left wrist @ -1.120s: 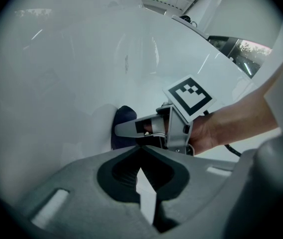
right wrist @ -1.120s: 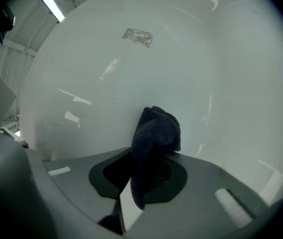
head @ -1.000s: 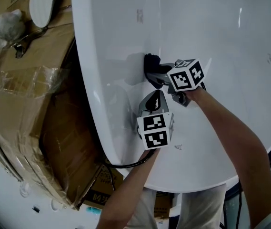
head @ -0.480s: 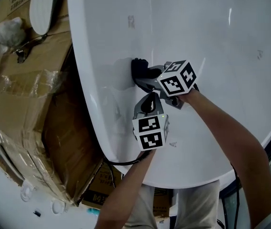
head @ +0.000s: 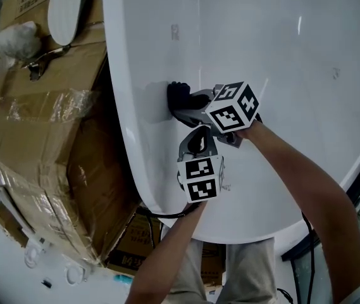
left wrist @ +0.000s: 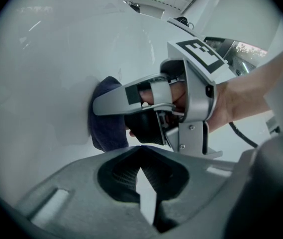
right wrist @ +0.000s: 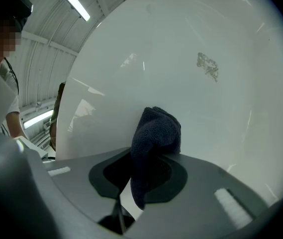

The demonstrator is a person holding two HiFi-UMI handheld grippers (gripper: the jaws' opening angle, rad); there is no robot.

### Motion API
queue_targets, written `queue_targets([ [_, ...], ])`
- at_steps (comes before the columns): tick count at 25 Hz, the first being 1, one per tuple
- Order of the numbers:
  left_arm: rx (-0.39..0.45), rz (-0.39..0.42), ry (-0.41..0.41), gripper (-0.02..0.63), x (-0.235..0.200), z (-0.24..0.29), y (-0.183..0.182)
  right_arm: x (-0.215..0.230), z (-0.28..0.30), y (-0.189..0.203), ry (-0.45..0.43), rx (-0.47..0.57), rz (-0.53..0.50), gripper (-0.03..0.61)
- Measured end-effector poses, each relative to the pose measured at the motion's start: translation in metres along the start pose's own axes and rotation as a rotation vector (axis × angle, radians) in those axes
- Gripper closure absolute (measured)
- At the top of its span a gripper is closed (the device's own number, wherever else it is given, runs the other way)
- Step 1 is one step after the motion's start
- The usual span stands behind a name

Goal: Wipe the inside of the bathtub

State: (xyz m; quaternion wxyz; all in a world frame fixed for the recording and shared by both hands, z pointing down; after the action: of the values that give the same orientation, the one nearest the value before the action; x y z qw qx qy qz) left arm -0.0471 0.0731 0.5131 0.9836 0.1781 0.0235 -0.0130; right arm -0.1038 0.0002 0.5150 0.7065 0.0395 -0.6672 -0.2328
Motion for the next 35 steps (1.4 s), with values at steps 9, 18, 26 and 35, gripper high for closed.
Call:
queue_targets([
  [9,0.01,-0.004,-0.008,0.615,-0.006,-0.017,-0.006,-0.026,0.0,-0.012,-0.076,-0.013,0.0,0.529],
  [18,0.013,-0.01,-0.032,0.615,-0.016,-0.028,0.0,-0.048,0.003,-0.017,-0.11,-0.003,-0.026,0.529],
  [26,0.024,-0.008,-0.029,0.615,-0.013,-0.051,0.002,-0.083,0.007,-0.027,-0.148,0.045,-0.03,0.529],
  [35,0.035,-0.012,-0.039,0.615,-0.015,-0.07,-0.004,-0.131,0.009,-0.04,-0.251,0.056,-0.075,0.529],
])
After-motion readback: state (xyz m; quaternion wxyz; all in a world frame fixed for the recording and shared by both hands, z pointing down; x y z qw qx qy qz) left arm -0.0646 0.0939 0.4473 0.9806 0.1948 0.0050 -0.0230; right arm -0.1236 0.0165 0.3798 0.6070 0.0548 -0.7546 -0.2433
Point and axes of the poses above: the fingertips, and each gripper's own axes: z forward along the fingers, x to its right, y out of its underside, the point moved 2 cm from there along -z, backward along the fingers, and after that the axes turned 15 degrees about -y, right-handed, at the moved point
